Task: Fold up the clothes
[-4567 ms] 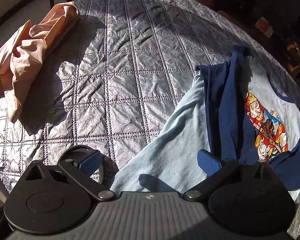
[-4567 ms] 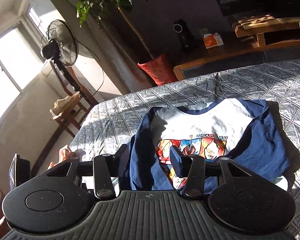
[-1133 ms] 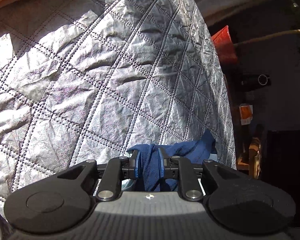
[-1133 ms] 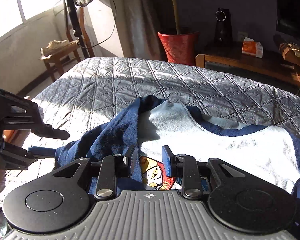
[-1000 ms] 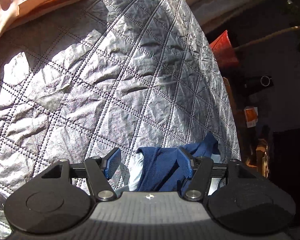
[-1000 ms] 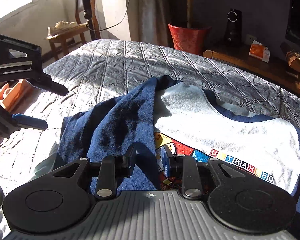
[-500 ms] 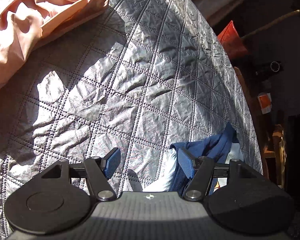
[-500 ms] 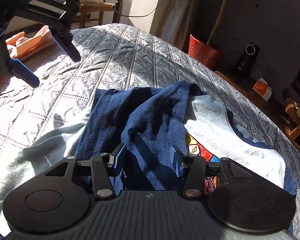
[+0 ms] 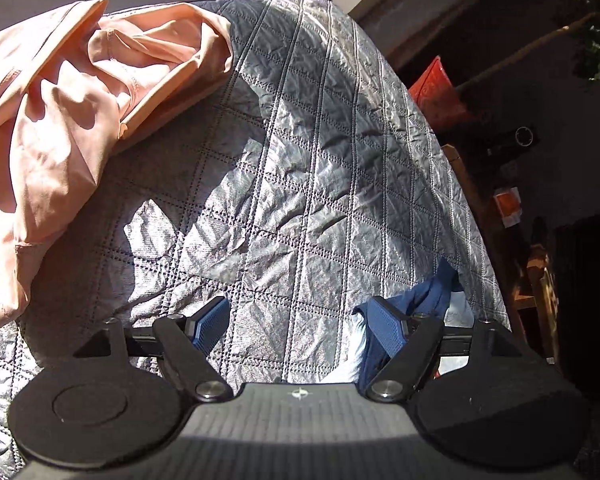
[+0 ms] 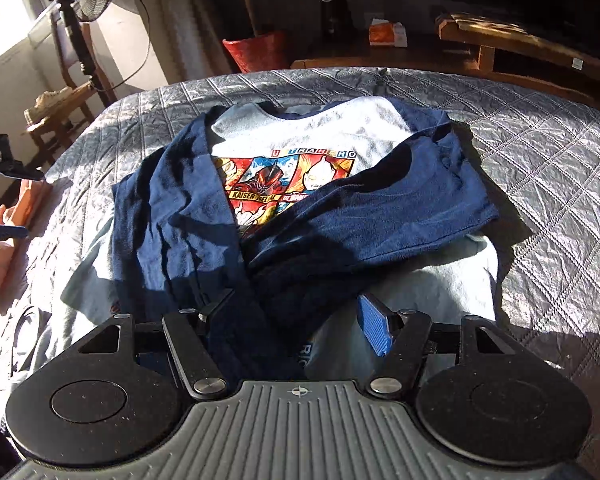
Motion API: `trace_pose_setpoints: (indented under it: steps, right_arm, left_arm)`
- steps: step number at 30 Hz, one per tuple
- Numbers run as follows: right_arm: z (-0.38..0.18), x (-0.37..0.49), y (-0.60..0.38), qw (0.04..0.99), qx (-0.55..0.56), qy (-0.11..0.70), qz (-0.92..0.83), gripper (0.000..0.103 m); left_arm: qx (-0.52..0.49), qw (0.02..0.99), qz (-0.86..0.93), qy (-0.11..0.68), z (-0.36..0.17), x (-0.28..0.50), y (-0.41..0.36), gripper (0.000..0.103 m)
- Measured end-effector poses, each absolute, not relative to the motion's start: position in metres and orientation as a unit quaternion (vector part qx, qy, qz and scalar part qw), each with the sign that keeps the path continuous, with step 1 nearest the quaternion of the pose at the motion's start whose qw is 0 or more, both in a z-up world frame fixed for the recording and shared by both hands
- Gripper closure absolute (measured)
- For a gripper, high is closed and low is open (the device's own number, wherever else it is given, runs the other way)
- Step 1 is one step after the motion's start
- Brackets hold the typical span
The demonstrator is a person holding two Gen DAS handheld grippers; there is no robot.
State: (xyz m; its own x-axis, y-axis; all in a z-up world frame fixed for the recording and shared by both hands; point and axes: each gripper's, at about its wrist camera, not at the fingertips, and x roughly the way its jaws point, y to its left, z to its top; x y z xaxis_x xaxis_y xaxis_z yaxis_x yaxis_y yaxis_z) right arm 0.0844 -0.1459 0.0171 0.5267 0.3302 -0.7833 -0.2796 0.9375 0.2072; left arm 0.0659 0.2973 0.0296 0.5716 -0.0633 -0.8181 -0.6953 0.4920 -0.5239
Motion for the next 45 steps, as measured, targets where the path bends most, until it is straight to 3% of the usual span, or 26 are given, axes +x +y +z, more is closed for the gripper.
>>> trace_pose_setpoints:
  steps: [3,6,8,10,15,17,23,26,28,39,45]
  right_arm:
    - [0.005,0.063,-0.167,0.859,0.012,0.484,0.165,0.033]
    - [-0.005,0.045,-0.176,0.857,-0.001,0.487,0.166,0.046]
    - [-0.007,0.037,-0.172,0.866,-0.041,0.473,0.157,0.066]
    - [-0.004,0.031,-0.168,0.870,-0.094,0.462,0.142,0.071]
    - [0.022,0.005,-0.171,0.882,-0.133,0.429,0.141,0.062]
    - [0.035,-0.010,-0.178,0.888,-0.107,0.422,0.146,0.043]
    - [0.040,-0.050,-0.220,0.885,0.061,0.443,0.127,0.040]
    - [0.036,-0.069,-0.227,0.884,0.075,0.446,0.117,0.039]
    - [0.043,-0.077,-0.229,0.887,0.088,0.431,0.141,0.031]
    - [0.062,-0.119,-0.268,0.908,0.167,0.371,0.095,0.029]
    - [0.058,-0.116,-0.272,0.908,0.191,0.359,0.099,0.029]
  left_arm:
    - [-0.443,0.769,0.171,0.428,0.032,0.053,0.279,0.029]
    - [-0.413,0.779,0.134,0.452,0.032,0.034,0.251,0.027]
    - [-0.392,0.781,0.108,0.473,0.030,0.021,0.234,0.027]
    - [-0.379,0.784,0.097,0.483,0.031,0.006,0.225,0.027]
    - [-0.341,0.802,0.131,0.472,0.049,-0.029,0.226,0.024]
    - [-0.291,0.816,0.137,0.480,0.057,-0.036,0.221,0.022]
    - [-0.250,0.812,0.098,0.518,0.052,-0.056,0.206,0.015]
    - [-0.302,0.782,0.098,0.536,0.033,-0.072,0.207,0.015]
    - [-0.344,0.764,0.101,0.537,0.022,-0.084,0.211,0.015]
    - [-0.473,0.726,0.118,0.485,-0.002,-0.089,0.233,0.016]
    - [-0.489,0.739,0.113,0.450,0.004,-0.070,0.236,0.016]
